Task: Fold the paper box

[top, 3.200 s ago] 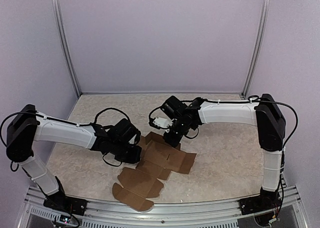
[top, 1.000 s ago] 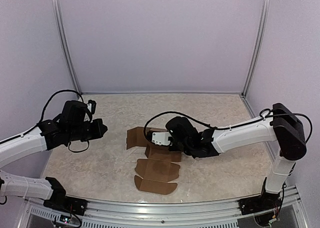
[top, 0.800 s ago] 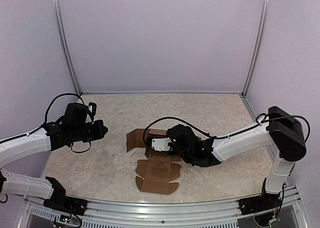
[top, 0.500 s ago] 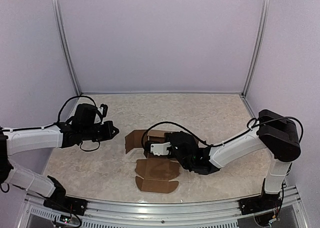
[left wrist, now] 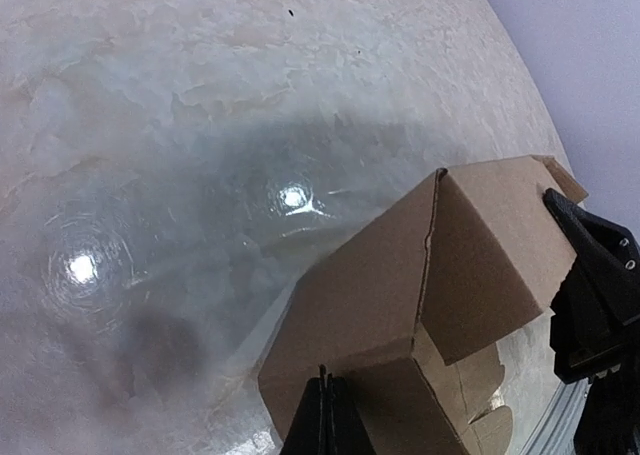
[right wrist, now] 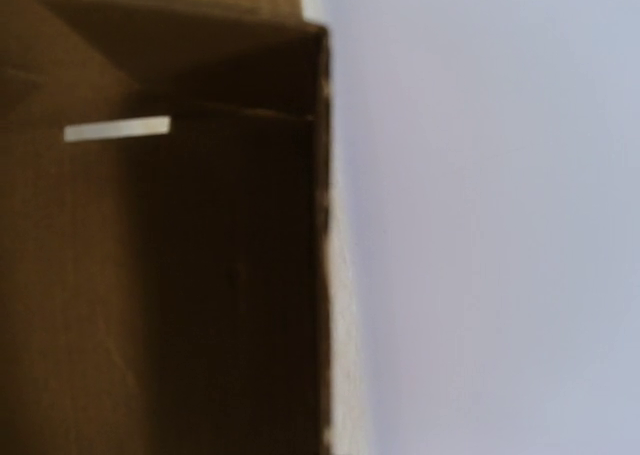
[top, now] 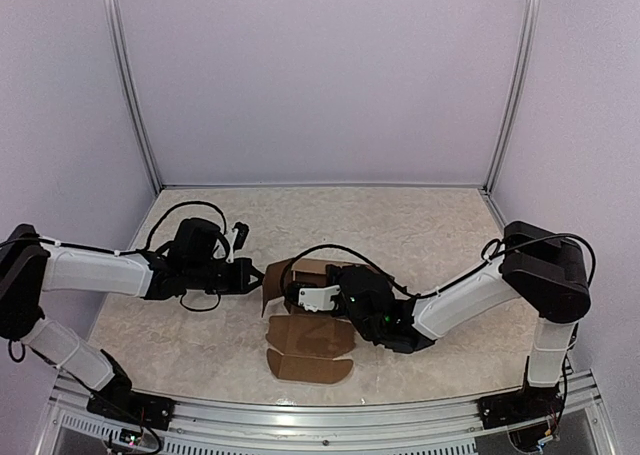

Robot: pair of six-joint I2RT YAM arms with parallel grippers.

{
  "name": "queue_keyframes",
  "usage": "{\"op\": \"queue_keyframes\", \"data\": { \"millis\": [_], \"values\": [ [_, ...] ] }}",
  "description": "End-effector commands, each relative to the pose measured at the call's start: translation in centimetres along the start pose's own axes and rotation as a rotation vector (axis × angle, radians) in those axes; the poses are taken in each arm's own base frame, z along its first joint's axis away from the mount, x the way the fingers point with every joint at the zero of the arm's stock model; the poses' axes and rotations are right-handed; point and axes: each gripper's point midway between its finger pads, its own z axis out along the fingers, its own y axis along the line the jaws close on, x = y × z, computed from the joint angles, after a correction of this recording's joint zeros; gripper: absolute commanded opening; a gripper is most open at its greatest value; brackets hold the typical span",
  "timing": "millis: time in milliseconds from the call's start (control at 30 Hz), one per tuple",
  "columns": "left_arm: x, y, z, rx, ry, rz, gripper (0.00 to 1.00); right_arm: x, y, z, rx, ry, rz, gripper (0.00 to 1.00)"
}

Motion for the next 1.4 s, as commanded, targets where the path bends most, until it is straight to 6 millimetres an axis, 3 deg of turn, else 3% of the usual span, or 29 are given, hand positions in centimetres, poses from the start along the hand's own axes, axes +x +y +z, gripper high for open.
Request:
{"op": "queue_keyframes", "data": {
  "millis": [0, 500, 800, 967, 1100, 1367],
  "values": [
    [0.2, -1.5, 0.7, 0.04, 0.015, 0.044, 0.0, -0.1, 0.7, 0.1, 0.01, 0.002, 0.003, 0.0],
    [0.2, -3.4, 1.4, 0.076, 0.036, 0.069, 0.0, 0.3, 0.9, -0.3, 0.021, 0.003, 0.026, 0.0],
    [2.1, -2.2, 2.4, 0.035, 0.081, 0.118, 0.0, 0.4, 1.6, -1.2, 0.026, -0.017, 0.022, 0.0],
    [2.9, -3.0, 2.6, 0.056, 0.098, 0.151, 0.0, 0.2, 2.3, -1.4, 0.029, -0.013, 0.003, 0.0],
    [3.7, -3.2, 2.5, 0.057, 0.11, 0.178, 0.0, 0.2, 2.7, -1.3, 0.025, -0.008, -0.004, 0.0],
    [5.2, -1.6, 1.6, -0.006, 0.121, 0.178, 0.0, 0.1, 2.8, -1.4, 0.018, -0.008, -0.006, 0.0]
  ]
}}
